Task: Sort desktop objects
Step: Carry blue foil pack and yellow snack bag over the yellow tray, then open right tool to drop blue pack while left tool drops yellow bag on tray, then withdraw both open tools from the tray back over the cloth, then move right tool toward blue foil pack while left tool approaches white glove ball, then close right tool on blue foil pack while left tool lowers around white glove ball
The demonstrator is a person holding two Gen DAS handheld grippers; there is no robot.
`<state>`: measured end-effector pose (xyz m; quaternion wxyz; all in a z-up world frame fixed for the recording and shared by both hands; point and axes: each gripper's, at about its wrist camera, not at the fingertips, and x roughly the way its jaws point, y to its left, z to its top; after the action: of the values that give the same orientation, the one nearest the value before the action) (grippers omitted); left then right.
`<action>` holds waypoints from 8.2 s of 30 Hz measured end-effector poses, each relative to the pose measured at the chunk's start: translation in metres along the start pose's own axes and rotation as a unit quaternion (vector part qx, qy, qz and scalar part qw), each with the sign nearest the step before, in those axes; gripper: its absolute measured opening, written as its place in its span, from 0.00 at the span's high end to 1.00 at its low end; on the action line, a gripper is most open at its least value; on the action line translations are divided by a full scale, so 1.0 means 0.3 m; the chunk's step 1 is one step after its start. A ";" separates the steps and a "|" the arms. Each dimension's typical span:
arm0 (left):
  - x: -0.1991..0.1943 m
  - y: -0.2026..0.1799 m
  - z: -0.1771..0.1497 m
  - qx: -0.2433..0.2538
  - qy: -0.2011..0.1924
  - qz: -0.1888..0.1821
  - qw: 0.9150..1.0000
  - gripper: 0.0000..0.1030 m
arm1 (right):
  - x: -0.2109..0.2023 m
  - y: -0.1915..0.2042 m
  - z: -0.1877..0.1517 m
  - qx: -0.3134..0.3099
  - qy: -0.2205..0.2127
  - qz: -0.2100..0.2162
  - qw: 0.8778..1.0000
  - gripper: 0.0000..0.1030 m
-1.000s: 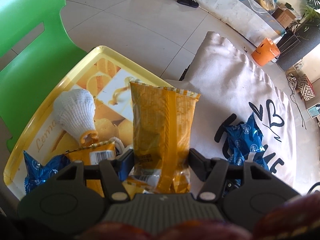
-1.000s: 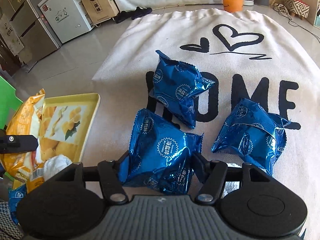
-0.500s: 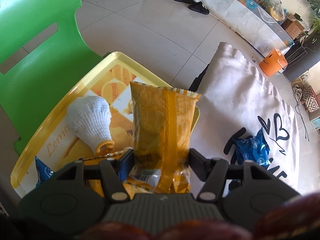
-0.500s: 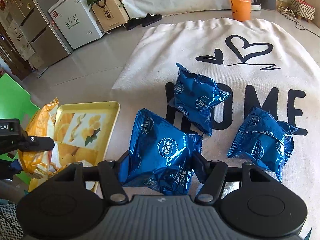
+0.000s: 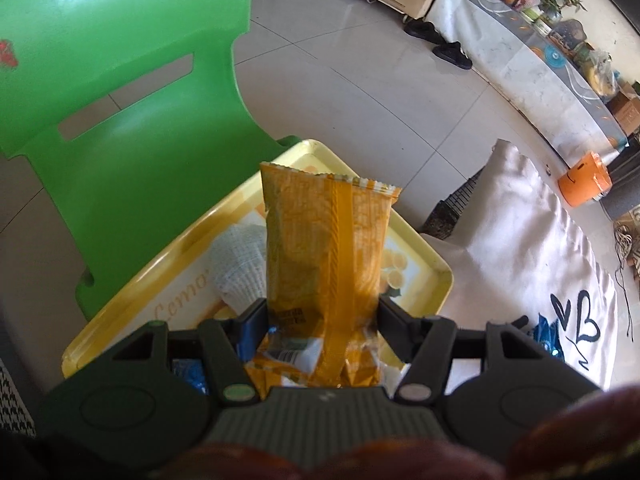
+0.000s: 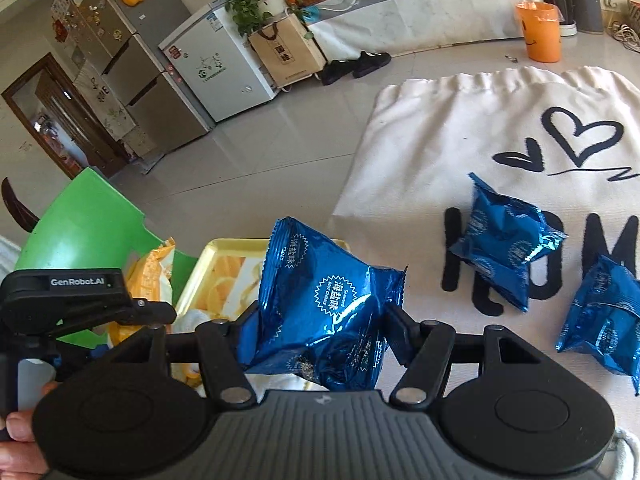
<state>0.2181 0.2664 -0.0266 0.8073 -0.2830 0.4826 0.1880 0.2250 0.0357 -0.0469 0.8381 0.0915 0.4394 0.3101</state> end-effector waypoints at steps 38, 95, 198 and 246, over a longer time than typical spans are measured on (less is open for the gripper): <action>-0.044 0.012 -0.007 -0.020 -0.046 0.080 0.996 0.06 | 0.114 0.101 0.015 0.008 0.006 0.040 0.999 0.26; 0.029 -0.397 -0.522 0.229 0.064 0.047 0.970 0.01 | -0.354 -0.431 0.020 0.130 0.061 -0.175 0.974 0.16; 0.173 -0.620 -0.690 0.288 0.108 0.005 0.952 0.00 | -0.280 -0.649 0.081 0.185 0.078 -0.124 0.972 0.17; 0.226 -0.599 -0.647 0.305 0.120 0.000 0.945 0.00 | -0.043 -0.577 0.100 0.060 0.125 -0.164 0.977 0.16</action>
<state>0.2226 0.0063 -0.1098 0.7910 -0.0433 0.6103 -0.0037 0.3193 -0.1054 -0.0940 0.8089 0.0286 0.5675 0.1510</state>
